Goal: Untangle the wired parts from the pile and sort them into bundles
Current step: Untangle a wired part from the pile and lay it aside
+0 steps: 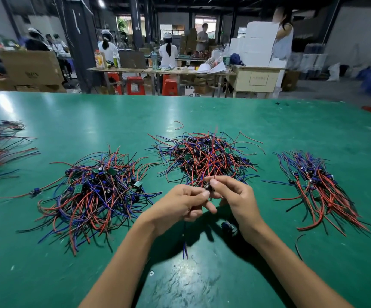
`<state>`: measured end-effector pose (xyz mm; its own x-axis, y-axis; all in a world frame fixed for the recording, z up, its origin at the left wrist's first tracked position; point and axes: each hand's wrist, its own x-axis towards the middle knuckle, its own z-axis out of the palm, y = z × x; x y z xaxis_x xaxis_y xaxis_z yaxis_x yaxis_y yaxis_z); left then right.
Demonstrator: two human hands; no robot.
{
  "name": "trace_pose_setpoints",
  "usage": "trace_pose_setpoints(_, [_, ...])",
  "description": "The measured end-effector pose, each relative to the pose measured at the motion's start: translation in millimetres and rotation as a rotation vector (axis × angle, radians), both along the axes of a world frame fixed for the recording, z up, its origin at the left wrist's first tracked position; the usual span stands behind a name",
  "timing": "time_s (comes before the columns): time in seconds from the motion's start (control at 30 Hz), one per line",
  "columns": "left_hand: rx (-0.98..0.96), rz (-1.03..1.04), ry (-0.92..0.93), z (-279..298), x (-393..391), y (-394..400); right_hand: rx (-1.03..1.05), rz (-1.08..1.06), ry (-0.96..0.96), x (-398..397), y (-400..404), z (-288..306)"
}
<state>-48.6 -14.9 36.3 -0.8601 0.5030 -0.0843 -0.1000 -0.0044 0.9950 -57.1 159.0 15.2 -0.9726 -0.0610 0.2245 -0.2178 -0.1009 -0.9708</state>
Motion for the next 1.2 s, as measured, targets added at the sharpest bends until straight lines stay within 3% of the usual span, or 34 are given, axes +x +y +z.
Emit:
trace_pose_setpoints(0.13, [-0.019,0.032,0.009,0.6,-1.1,-1.7,0.03,-0.06,-0.02,-0.1,4.2,1.0])
trace_pose_setpoints(0.37, [-0.079,0.15,0.106,0.4,-0.3,1.3,0.144,-0.105,0.142,2.7,2.0,3.3])
trace_pose_setpoints(0.47, [-0.202,0.493,0.379,6.4,-4.1,-2.1,0.382,-0.168,0.222,0.6,14.2,13.2])
trace_pose_setpoints(0.53, [-0.444,0.853,0.627,11.0,-7.6,-12.1,0.513,-0.202,0.25,-1.0,30.3,28.4])
trace_pose_setpoints(0.6, [-0.693,1.18,0.75,14.4,-8.1,-27.2,0.646,-0.177,0.159,0.3,50.1,45.6])
trace_pose_setpoints(0.67, [-0.929,1.378,0.677,12.9,-7.9,-44.1,0.906,-0.128,0.001,6.1,75.3,57.5])
trace_pose_setpoints(0.73, [-1.051,1.438,0.459,9.2,-8.6,-55.1,1.203,-0.056,-0.207,14.9,101.3,62.6])
trace_pose_setpoints(0.8, [-1.113,1.439,0.326,6.9,-7.9,-60.5,1.473,0.042,-0.358,26.7,115.5,60.4])
trace_pose_setpoints(0.9, [-1.064,1.452,0.336,9.5,-7.2,-57.0,1.41,0.086,-0.341,38.8,111.4,44.5])
trace_pose_setpoints(0.97, [-0.975,1.501,0.485,14.5,-5.8,-45.2,1.347,0.03,-0.272,41.4,102.7,34.7])
trace_pose_setpoints(1.03, [-0.912,1.428,0.753,15.8,-3.0,-29.7,1.343,-0.028,-0.246,38.4,95.2,28.8])
trace_pose_setpoints(1.1, [-0.725,1.093,0.941,12.0,-1.3,-12.0,1.346,-0.065,-0.24,31.7,86.8,23.9])
trace_pose_setpoints(1.17, [-0.575,0.632,0.894,4.6,4.6,9.5,1.349,-0.097,-0.202,24.9,77.7,18.7])
trace_pose_setpoints(1.2, [-0.598,0.449,0.846,-0.1,7.8,20.0,1.336,-0.122,-0.148,22.1,74.1,15.3])
